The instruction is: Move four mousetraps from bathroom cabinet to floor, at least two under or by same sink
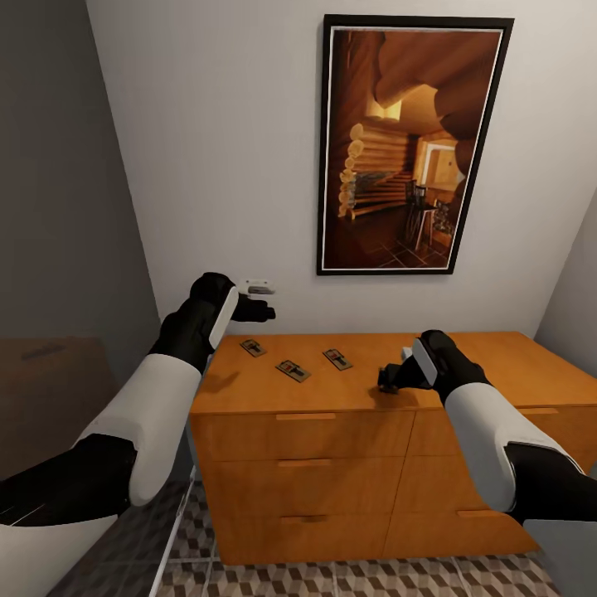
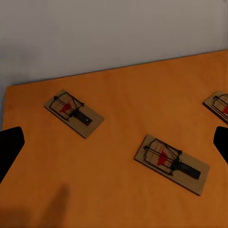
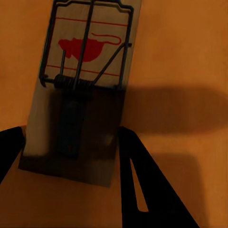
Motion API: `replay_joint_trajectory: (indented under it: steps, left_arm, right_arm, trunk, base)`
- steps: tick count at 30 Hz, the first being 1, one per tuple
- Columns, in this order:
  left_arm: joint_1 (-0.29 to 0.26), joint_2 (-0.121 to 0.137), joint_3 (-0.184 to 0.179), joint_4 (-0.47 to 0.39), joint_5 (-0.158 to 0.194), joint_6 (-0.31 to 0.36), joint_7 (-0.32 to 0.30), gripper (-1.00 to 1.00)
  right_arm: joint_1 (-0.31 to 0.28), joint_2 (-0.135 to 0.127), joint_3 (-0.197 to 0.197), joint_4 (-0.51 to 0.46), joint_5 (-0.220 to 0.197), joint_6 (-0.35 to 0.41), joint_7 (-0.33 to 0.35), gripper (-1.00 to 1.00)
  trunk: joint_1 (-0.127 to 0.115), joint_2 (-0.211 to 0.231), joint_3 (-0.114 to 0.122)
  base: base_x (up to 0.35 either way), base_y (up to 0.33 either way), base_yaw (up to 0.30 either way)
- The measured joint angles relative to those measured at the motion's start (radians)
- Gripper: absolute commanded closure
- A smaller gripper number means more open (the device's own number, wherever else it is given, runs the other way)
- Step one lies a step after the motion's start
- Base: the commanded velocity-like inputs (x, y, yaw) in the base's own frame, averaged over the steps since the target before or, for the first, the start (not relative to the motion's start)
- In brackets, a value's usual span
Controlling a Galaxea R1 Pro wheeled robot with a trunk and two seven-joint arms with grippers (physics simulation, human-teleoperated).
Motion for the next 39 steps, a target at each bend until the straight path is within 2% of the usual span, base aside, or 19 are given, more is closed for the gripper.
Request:
replay_joint_trajectory:
  steps: [3,6,7,8,9,16,28,39]
  left_arm:
    - [0.000,-0.001,0.000,0.000,0.000,0.000,0.000,-1.00]
    - [0.000,-0.001,-0.001,0.000,0.001,0.000,0.000,-1.00]
    - [0.000,-0.001,-0.001,-0.002,0.002,0.000,0.000,-1.00]
    - [0.000,-0.001,-0.001,-0.002,0.002,0.000,0.000,-1.00]
    - [0.000,-0.001,-0.001,-0.002,0.002,0.000,0.000,-1.00]
    - [0.000,-0.002,-0.001,-0.002,0.003,0.000,0.000,-1.00]
    - [0.000,-0.002,-0.001,-0.002,0.003,0.000,0.000,-1.00]
    - [0.000,-0.003,-0.001,-0.002,0.003,0.000,0.000,-1.00]
  right_arm:
    - [0.000,-0.012,-0.003,0.004,-0.026,-0.001,0.000,1.00]
    - [0.000,-0.018,-0.005,0.008,-0.034,-0.001,0.003,1.00]
    - [0.001,-0.043,-0.002,-0.087,0.026,-0.001,0.007,1.00]
    - [0.000,-0.045,-0.004,-0.269,0.015,-0.001,0.008,1.00]
    - [0.000,-0.045,-0.004,-0.303,0.014,-0.001,0.008,1.00]
    - [0.001,-0.045,-0.004,-0.355,0.007,-0.001,0.010,1.00]
    - [0.001,-0.040,0.003,-0.521,0.015,-0.001,0.010,1.00]
    - [0.001,-0.041,0.003,-0.540,0.014,-0.001,0.009,1.00]
  trunk:
    - [0.000,0.000,0.000]
    - [0.000,0.000,0.000]
    - [0.000,0.000,0.000]
    - [0.000,0.000,0.000]
    - [0.000,0.000,0.000]
    - [0.000,0.000,0.000]
    - [0.000,0.000,0.000]
    - [0.000,0.000,0.000]
  base:
    - [0.000,0.000,0.000]
    - [0.000,0.000,0.000]
    - [0.000,0.000,0.000]
    - [0.000,0.000,0.000]
    - [0.000,0.000,0.000]
    - [0.000,0.000,0.000]
    - [0.000,0.000,0.000]
    - [0.000,0.000,0.000]
